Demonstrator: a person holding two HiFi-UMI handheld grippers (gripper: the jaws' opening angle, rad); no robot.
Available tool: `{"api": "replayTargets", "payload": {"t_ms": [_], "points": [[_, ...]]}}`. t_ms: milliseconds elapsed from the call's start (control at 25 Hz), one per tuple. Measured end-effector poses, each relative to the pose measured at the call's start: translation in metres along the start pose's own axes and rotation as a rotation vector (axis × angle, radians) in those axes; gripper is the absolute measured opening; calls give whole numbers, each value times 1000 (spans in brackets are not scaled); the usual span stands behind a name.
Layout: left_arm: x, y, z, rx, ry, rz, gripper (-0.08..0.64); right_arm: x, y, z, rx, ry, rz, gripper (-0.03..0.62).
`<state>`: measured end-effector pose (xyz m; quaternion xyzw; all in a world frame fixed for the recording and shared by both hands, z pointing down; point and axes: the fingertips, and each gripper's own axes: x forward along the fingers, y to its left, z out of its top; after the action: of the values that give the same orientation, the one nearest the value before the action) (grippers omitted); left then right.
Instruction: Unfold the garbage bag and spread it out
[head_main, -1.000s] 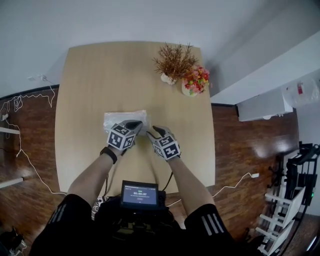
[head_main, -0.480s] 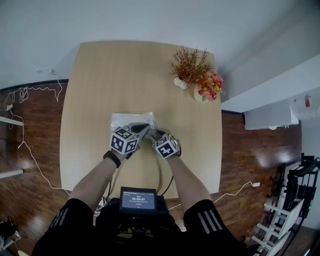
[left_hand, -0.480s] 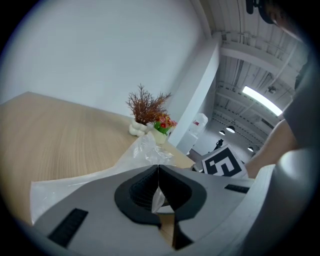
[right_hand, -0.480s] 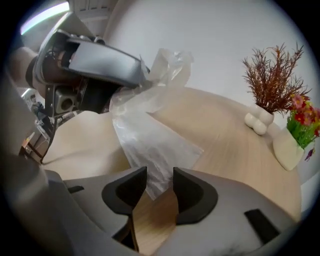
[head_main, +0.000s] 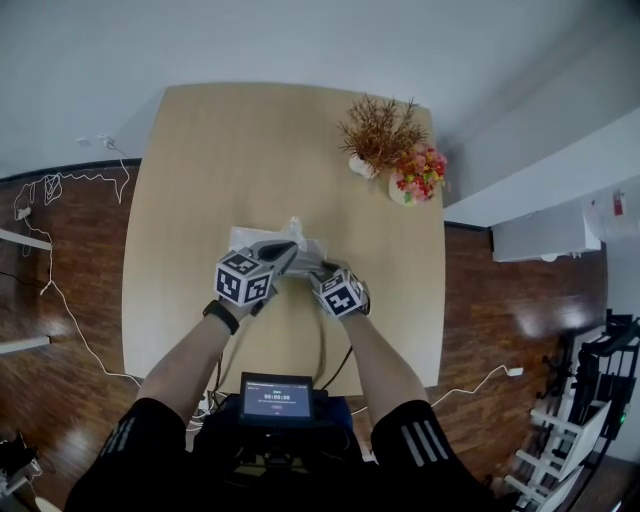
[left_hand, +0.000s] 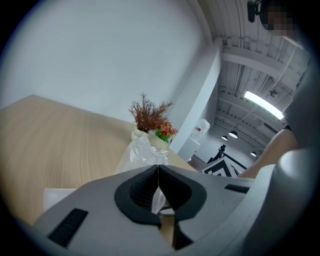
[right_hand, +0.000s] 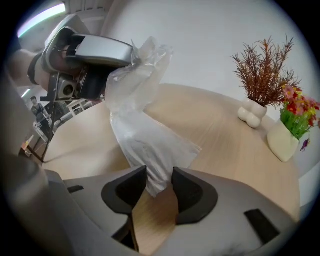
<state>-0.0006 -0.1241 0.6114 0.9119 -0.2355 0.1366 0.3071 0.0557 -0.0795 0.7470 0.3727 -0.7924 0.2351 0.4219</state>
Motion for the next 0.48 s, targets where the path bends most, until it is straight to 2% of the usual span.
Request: {"api": "replayTargets", "payload": {"t_ms": [280, 480], "points": [[-33, 3, 32, -53, -101, 30, 0, -16, -22, -24, -1, 2, 2, 202], [-83, 27, 45, -51, -155, 108, 0, -19, -25, -29, 5, -5, 8, 201]]}}
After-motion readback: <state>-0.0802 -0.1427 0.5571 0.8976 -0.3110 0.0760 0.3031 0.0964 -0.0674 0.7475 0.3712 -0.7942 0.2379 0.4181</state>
